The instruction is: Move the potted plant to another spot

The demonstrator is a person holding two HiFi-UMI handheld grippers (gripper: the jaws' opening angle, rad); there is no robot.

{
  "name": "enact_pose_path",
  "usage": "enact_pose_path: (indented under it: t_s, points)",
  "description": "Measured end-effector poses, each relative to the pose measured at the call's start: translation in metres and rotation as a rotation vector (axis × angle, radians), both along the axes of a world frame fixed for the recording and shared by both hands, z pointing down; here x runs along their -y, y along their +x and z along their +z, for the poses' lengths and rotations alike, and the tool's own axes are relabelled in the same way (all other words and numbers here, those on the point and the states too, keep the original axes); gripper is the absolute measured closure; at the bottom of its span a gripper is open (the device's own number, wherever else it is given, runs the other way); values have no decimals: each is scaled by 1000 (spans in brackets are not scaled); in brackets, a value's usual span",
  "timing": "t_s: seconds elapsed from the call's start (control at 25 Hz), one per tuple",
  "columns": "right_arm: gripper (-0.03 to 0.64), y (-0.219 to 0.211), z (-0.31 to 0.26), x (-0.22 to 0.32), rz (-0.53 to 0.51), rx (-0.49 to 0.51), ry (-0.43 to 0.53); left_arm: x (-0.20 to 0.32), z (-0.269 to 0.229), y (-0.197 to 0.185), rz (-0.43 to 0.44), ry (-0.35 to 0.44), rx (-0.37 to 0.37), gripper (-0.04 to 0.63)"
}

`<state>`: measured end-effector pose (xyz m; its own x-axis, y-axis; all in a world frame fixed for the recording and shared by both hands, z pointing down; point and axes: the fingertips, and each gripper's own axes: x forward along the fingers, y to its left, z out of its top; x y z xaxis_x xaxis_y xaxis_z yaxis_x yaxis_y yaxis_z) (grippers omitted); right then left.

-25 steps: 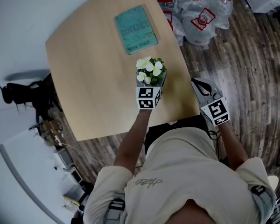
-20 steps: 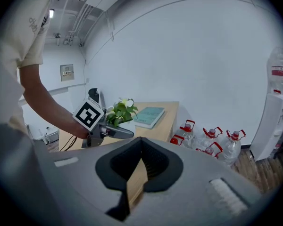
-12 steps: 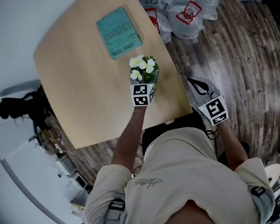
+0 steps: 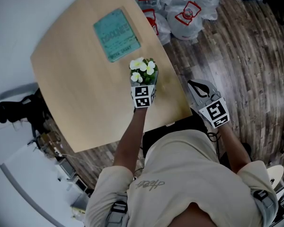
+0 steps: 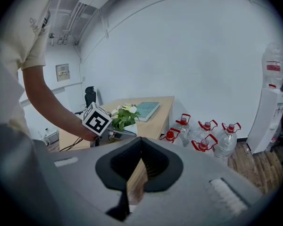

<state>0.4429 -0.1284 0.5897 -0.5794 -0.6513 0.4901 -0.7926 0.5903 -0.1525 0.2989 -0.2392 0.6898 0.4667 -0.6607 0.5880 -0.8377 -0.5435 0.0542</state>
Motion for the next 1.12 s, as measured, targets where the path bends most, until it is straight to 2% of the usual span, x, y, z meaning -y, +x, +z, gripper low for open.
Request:
enact_pose_path:
  t_s: [0.32,0.56,0.88,1.12]
  points:
    - [614,-4,4,-1,-11,5,-17,0,2,2,8,32,39,232]
    - [614,-5,1,4,-12,19,-7,-1,10,2,32,30,127,202]
    - [614,-10,-3,5,-17,29,5,-10,6,-10,0,17,118,192]
    - [614,-17,-1,6,-45,26,-2,-17,-1,-16,12,23,123,199]
